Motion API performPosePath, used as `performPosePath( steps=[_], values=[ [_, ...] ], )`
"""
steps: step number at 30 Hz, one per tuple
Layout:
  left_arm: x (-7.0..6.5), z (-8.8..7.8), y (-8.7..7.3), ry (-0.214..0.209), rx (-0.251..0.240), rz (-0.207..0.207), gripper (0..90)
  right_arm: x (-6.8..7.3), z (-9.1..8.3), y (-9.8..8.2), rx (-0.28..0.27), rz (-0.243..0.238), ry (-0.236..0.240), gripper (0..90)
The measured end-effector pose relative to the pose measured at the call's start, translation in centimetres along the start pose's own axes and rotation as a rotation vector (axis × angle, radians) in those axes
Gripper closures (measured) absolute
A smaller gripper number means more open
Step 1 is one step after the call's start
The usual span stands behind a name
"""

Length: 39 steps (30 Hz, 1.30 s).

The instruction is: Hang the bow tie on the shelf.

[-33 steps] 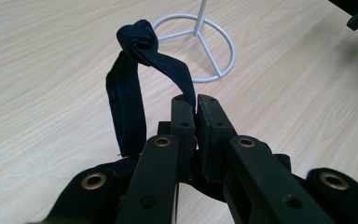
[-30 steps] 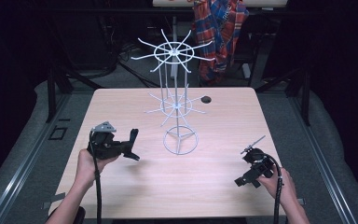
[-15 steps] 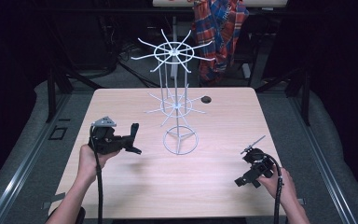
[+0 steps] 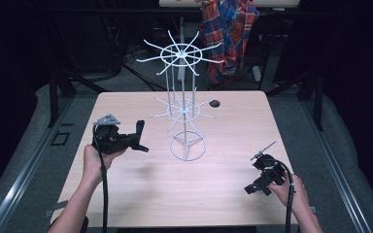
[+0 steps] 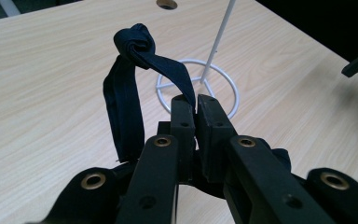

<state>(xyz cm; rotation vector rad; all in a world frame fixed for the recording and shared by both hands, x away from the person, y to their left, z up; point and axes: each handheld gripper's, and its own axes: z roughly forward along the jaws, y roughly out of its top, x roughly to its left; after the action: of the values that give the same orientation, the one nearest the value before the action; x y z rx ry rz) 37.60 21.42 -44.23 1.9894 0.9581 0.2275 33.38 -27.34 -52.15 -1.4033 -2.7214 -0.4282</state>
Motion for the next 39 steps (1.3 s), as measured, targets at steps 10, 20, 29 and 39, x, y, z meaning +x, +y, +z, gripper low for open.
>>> performPosePath(
  steps=[10, 20, 29, 39],
  values=[
    [-0.3, -0.3, 1.0, -0.01, -0.043, 0.002, 85.7, 0.0, 0.0, 0.0, 0.001, -0.001, 0.0, 5.3],
    [-0.5, -0.6, 1.8, -0.015, -0.071, 0.013, 85.7, 0.0, 0.0, 0.0, -0.005, 0.007, 0.001, 5.3],
    [-1.1, -0.6, 2.5, -0.022, -0.086, 0.034, 85.7, 0.0, 0.0, 0.0, -0.004, 0.005, 0.001, 5.4],
    [-1.6, -0.4, 3.2, -0.029, -0.1, 0.053, 85.7, 0.1, 0.1, -0.1, -0.02, 0.023, -0.008, 5.4]
  ],
)
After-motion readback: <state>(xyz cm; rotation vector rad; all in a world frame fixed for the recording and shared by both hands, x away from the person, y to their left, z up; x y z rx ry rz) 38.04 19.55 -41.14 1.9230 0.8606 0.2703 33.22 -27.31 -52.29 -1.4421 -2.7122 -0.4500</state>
